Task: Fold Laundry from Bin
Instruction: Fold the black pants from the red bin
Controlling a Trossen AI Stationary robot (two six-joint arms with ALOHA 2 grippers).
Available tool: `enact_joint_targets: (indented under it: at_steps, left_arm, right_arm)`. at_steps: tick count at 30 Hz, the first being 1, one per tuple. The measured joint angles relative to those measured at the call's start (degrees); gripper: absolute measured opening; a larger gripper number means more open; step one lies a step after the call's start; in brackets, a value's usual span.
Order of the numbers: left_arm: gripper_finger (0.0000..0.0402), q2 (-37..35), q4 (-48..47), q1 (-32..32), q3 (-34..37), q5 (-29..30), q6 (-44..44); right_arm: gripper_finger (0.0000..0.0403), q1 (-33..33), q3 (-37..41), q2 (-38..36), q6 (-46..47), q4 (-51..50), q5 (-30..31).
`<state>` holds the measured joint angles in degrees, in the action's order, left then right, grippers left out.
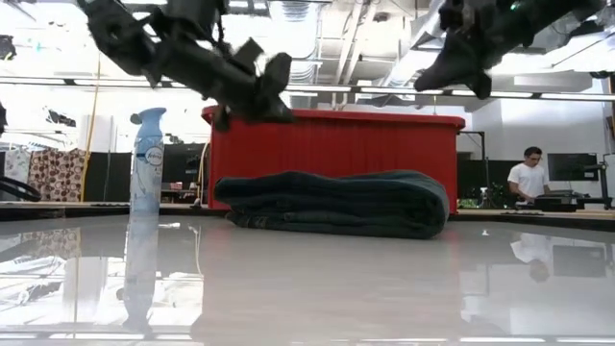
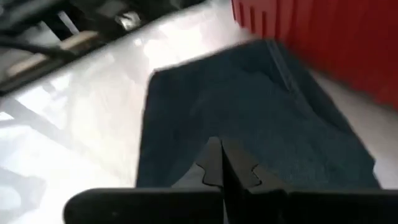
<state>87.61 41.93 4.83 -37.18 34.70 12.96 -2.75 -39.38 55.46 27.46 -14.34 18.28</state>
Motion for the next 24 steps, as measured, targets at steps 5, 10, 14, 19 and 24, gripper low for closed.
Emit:
enact_joint_targets:
  at_steps: [5, 10, 14, 19, 24]
  left_arm:
    - [0.0, 6.6, -1.8, 4.2, -4.2, -19.3, 6.0]
    - [0.0, 14.5, -10.7, 3.0, -17.3, -25.4, 1.6]
    - [0.0, 23.4, -20.8, 1.6, -30.5, -28.9, -2.9]
    - [0.0, 34.8, -31.6, -1.3, -45.0, -28.9, -5.8]
    - [0.0, 41.1, -45.6, -3.7, -54.9, -29.3, -9.0]
  right_arm:
    - [0.0024, 0.7, 0.0, -3.9, 0.2, -2.9, 0.3]
    - [0.0018, 0.7, 0.0, -4.9, 0.5, -5.1, 3.0]
    - [0.0019, 0.7, 0.0, -4.9, 0.6, -5.6, 3.1]
    - [0.0021, 0.7, 0.0, -4.9, 0.6, -6.2, 4.2]
    - [0.0019, 0.2, 0.0, -5.4, 0.6, -6.6, 4.1]
